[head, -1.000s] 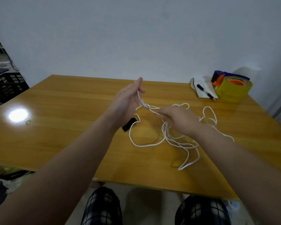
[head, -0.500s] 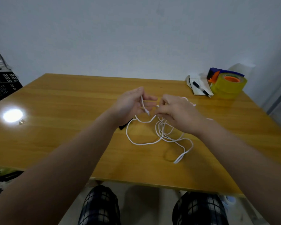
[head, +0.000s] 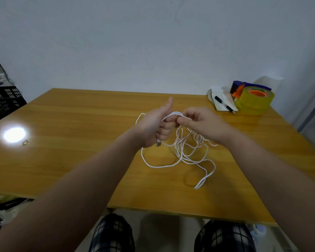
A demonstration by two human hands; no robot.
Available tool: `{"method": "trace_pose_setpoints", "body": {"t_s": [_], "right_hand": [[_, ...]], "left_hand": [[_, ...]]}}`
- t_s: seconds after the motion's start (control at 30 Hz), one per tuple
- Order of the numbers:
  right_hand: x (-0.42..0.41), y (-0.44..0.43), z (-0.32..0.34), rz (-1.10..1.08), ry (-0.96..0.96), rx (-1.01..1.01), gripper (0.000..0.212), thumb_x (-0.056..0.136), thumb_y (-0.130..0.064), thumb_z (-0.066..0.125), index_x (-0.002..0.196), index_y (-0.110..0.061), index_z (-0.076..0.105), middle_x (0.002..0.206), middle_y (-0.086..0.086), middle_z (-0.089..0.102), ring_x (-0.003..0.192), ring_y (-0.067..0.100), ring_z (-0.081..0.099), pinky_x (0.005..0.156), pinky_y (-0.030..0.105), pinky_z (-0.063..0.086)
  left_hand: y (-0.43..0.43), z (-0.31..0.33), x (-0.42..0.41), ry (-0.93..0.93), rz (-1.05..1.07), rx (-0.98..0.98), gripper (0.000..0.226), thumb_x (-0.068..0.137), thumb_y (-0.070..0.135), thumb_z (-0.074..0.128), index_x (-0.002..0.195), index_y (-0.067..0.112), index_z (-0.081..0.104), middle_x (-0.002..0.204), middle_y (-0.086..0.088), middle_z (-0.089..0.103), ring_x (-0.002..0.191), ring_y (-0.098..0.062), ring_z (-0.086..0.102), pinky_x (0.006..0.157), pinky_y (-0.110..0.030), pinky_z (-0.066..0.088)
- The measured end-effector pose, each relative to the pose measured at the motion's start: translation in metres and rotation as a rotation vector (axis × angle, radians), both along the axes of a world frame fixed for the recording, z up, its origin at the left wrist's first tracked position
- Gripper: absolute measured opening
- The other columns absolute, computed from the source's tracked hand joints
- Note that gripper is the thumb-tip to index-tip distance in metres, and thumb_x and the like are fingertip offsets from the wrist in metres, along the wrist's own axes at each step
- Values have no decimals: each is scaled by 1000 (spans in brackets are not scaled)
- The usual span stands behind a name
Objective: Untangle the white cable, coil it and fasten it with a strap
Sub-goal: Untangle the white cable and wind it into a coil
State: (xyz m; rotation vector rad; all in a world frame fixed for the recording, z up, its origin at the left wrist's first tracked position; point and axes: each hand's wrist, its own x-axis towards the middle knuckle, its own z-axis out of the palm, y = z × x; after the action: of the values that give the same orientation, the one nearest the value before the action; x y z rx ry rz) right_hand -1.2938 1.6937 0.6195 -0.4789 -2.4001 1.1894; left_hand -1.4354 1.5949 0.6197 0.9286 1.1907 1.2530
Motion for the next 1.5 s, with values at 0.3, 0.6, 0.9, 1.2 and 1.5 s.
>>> {"method": "trace_pose_setpoints", "body": {"t_s": [0.3,0.6,0.9,1.2,1.5], "right_hand": [[-13,-1,4,-200,83,-30,36,96,-31,49,71,-9,62,47,-3,56,44,4,43,53,21,37],[-11,16,7,-180,41,62,19,83,-26,69,68,-15,64,64,4,60,53,3,48,55,21,41],[5,31,-2,-233,8,120,5,87,-19,65,83,-23,66,73,2,60,67,12,51,62,27,44],[-7,30,-19,-522,134,276,21,94,-23,51,96,-14,71,64,3,58,61,20,52,61,37,45],[-14,21,-33,-489,-397,761,25,96,-24,40,105,-24,64,94,3,67,90,27,60,73,35,39]], "left_hand": [[-6,-13,-13,240,175,115,43,100,39,40,62,19,36,55,4,22,46,-11,22,49,-22,30],[-14,-5,-17,-226,227,72,44,98,33,42,58,19,31,61,2,47,34,-3,27,30,-13,17],[-22,-3,-29,-440,297,188,57,100,27,36,45,17,40,108,-11,71,96,-26,70,60,-32,59],[-17,-5,-3,-297,247,202,26,103,31,31,91,17,48,139,15,51,105,-21,67,55,-25,55],[-6,8,3,-476,237,247,36,103,26,32,73,11,46,92,-9,68,91,-19,67,79,-36,58]]}}
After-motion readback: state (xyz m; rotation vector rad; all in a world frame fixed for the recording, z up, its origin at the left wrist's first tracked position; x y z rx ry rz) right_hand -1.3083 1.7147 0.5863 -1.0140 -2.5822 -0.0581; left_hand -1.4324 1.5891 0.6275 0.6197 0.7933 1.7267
